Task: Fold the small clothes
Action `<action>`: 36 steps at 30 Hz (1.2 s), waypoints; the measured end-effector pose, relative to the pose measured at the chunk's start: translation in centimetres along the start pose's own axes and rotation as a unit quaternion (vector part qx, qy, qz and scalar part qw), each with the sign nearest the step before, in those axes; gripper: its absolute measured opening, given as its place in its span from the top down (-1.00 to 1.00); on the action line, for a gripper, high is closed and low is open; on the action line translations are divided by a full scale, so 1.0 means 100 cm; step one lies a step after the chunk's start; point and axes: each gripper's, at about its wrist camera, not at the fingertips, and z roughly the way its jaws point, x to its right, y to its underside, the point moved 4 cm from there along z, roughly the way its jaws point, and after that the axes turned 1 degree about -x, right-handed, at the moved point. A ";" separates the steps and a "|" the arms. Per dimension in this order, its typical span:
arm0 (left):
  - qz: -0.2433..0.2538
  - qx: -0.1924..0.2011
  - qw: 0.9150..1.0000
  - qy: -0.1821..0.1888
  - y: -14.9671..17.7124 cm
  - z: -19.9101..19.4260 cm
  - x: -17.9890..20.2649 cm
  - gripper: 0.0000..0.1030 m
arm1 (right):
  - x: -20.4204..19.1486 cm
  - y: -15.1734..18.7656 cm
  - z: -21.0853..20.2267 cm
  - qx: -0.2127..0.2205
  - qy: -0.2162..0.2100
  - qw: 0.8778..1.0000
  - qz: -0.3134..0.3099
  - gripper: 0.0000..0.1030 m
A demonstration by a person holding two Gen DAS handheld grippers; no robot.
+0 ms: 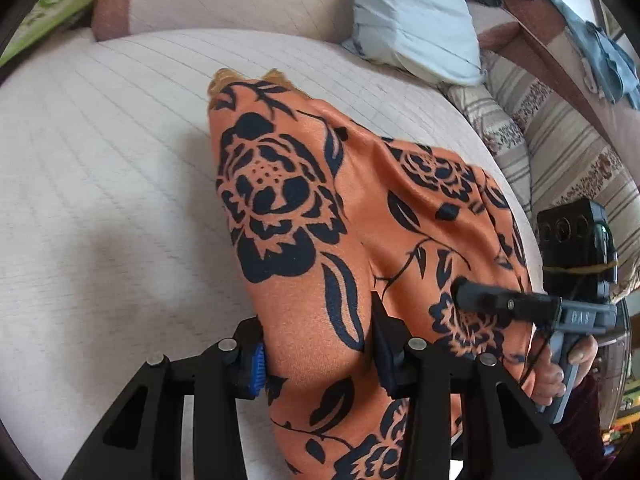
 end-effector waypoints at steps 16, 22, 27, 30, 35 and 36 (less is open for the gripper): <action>-0.039 0.054 0.996 -0.057 0.003 -0.082 -0.067 0.15 | -0.071 -0.005 0.061 -0.010 -0.047 0.998 -0.039 0.21; -0.063 0.047 0.995 -0.064 0.002 -0.070 -0.087 0.15 | -0.076 -0.005 0.091 -0.019 -0.034 0.999 -0.031 0.22; -0.081 0.033 0.994 -0.070 0.006 -0.053 -0.105 0.15 | -0.074 -0.010 0.115 -0.032 -0.010 0.999 -0.026 0.22; -0.087 0.030 0.993 -0.076 0.008 -0.045 -0.110 0.14 | -0.070 -0.011 0.121 -0.031 0.010 0.999 -0.028 0.22; -0.092 0.029 0.991 -0.092 0.008 -0.037 -0.113 0.11 | -0.057 -0.014 0.129 -0.028 0.029 0.999 -0.016 0.22; -0.090 0.028 0.991 -0.098 0.009 -0.036 -0.112 0.11 | -0.058 -0.016 0.135 -0.028 0.033 0.999 -0.014 0.22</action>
